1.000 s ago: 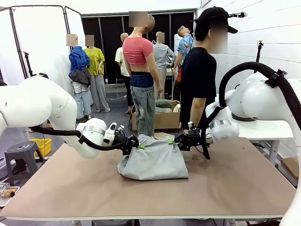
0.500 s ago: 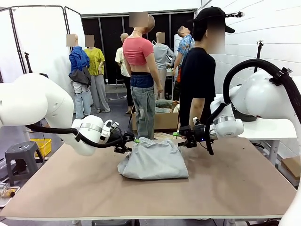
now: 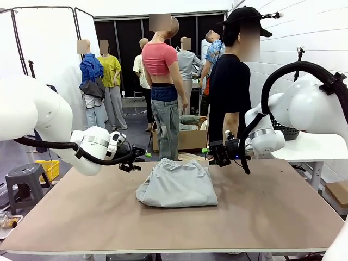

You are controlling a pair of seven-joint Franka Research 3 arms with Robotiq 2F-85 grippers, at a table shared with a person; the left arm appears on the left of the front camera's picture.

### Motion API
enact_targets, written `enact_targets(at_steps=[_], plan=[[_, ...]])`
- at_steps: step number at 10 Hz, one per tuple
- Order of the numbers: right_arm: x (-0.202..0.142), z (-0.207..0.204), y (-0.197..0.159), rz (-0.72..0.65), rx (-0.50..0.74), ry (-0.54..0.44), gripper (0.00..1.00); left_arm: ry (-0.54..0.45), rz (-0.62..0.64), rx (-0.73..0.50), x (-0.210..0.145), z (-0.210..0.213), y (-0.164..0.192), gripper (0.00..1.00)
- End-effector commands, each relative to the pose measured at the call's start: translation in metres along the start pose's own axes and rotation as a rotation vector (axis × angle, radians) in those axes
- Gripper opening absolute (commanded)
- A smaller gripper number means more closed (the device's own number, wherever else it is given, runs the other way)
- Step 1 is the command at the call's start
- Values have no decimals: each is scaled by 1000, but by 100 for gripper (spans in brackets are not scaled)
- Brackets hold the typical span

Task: Fold the training pants.
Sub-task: Fold the Training pants in half.

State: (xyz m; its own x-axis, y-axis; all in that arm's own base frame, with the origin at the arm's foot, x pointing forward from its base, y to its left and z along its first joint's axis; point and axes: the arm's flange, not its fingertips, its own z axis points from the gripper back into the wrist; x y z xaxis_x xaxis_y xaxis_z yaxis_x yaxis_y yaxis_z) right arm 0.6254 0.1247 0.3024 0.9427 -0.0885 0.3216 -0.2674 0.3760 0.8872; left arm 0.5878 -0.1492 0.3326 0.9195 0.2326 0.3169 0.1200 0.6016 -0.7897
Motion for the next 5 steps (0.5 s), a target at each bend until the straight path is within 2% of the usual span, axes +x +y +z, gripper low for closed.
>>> enact_targets(at_steps=[1, 2, 5], plan=[[-1, -3, -5, -8, 3, 3, 100, 59, -21, -24, -3, 0, -3, 100], [-1, -3, -5, -8, 3, 3, 100, 0, 0, 0, 0, 0, 0, 100], [-1, -3, -5, -8, 3, 3, 100, 0, 0, 0, 0, 0, 0, 100]])
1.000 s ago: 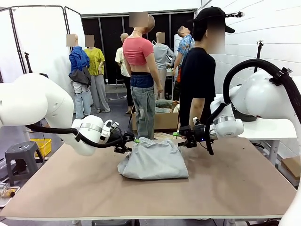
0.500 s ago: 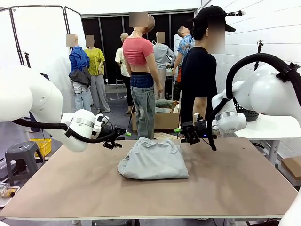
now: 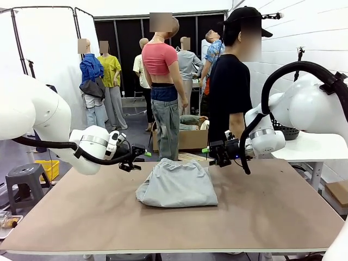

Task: Fold the training pants.
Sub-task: Fold the Training pants in half.

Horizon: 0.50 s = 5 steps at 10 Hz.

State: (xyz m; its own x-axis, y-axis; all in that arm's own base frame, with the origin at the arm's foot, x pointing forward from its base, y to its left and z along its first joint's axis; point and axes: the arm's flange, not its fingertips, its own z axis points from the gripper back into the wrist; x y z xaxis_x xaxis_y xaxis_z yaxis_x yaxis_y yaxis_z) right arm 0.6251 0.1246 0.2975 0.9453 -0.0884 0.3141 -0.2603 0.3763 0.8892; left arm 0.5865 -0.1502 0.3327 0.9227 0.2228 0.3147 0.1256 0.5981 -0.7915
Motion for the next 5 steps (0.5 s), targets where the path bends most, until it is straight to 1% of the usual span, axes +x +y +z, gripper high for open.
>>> enact_targets(at_steps=[1, 5], plan=[[1, -2, -1, -1, 4, 0, 100, -10, 4, 6, 1, 0, 1, 100], [1, -2, -1, -1, 4, 0, 100, -10, 4, 6, 1, 0, 1, 100]])
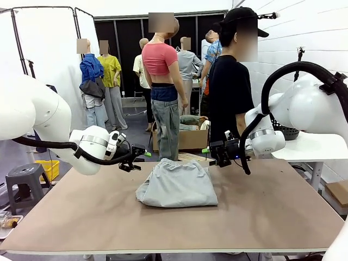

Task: Fold the training pants.
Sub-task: Fold the Training pants in half.

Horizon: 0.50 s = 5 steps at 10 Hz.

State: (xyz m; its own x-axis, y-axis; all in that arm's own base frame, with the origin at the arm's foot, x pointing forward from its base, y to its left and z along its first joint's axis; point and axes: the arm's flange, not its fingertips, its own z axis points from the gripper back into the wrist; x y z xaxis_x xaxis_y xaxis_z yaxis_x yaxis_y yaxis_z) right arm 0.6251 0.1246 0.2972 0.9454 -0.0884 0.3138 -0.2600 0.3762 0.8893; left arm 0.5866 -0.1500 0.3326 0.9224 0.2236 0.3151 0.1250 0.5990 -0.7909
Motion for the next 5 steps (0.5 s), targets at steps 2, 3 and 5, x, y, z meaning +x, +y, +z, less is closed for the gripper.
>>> enact_targets(at_steps=[2, 3, 5], plan=[[1, -1, -1, 0, 4, 0, 100, -9, 4, 4, 1, 0, 1, 100], [1, -1, -1, 0, 4, 0, 100, -9, 4, 4, 1, 0, 1, 100], [1, -1, -1, 0, 4, 0, 100, -9, 4, 4, 1, 0, 1, 100]])
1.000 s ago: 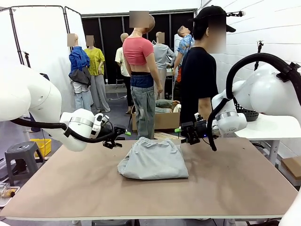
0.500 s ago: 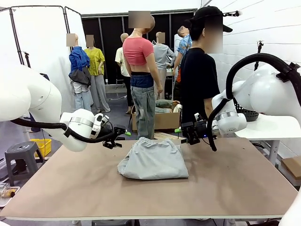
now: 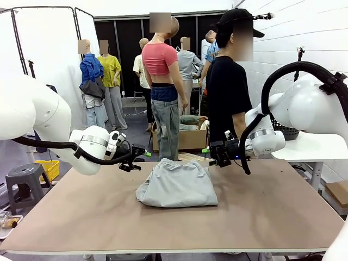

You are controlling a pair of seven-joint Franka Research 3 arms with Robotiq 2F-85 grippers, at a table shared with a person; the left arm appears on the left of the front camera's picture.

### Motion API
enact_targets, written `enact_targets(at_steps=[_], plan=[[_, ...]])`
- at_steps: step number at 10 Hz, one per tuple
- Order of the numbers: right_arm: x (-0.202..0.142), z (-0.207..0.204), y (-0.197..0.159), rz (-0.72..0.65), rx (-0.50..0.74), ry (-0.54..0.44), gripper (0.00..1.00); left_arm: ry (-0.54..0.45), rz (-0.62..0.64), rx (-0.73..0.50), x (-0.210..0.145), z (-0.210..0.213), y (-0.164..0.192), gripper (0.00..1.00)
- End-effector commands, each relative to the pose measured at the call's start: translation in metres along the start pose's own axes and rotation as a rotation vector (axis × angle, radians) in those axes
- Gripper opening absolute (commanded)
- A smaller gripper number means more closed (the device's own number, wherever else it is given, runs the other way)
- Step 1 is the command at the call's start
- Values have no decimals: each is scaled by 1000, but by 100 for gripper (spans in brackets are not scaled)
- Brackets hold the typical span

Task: Fold the training pants.
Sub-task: Fold the Training pants in half.

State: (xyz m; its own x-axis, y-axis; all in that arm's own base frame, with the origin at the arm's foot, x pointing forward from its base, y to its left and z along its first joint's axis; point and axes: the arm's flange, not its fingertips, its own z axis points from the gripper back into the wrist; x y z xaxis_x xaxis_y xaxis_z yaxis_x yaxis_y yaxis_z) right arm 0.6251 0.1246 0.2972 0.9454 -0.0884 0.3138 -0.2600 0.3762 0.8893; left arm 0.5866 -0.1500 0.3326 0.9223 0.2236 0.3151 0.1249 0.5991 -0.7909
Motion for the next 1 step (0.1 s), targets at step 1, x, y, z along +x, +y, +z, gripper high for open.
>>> enact_targets(at_steps=[1], plan=[[1, -1, -1, 0, 4, 0, 100, -9, 4, 4, 1, 0, 1, 100]])
